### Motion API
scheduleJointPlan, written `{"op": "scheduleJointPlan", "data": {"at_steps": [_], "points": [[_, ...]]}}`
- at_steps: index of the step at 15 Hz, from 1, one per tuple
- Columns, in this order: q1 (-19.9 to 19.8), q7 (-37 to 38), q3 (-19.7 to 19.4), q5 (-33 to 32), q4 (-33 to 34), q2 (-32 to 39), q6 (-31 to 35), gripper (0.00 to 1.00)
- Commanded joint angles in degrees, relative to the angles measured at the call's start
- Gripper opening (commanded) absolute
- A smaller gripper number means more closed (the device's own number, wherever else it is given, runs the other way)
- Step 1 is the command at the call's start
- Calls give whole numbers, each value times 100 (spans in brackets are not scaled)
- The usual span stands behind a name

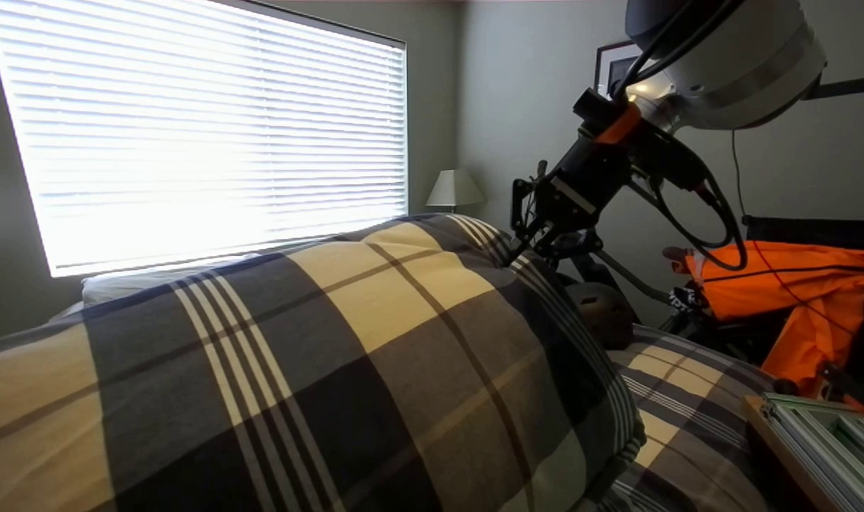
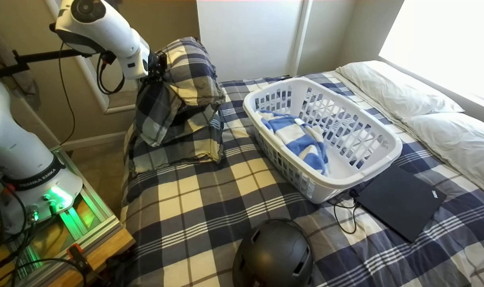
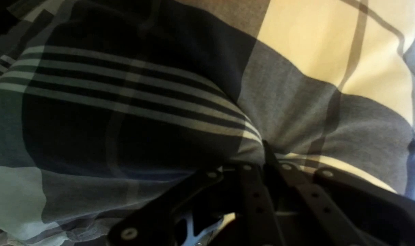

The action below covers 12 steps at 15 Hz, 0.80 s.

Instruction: Move the top pillow to the left

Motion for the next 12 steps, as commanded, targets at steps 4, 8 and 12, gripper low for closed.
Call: {"op": "scheduleJointPlan", "data": {"at_steps": [4,8,12], "points": [[0,-1,0,0,0,1,0,2],[-651,1406,548,-1501,11,-297,-549,2],[-1139,2767,942,-2927,-58,-1212,-1897,2]]}}
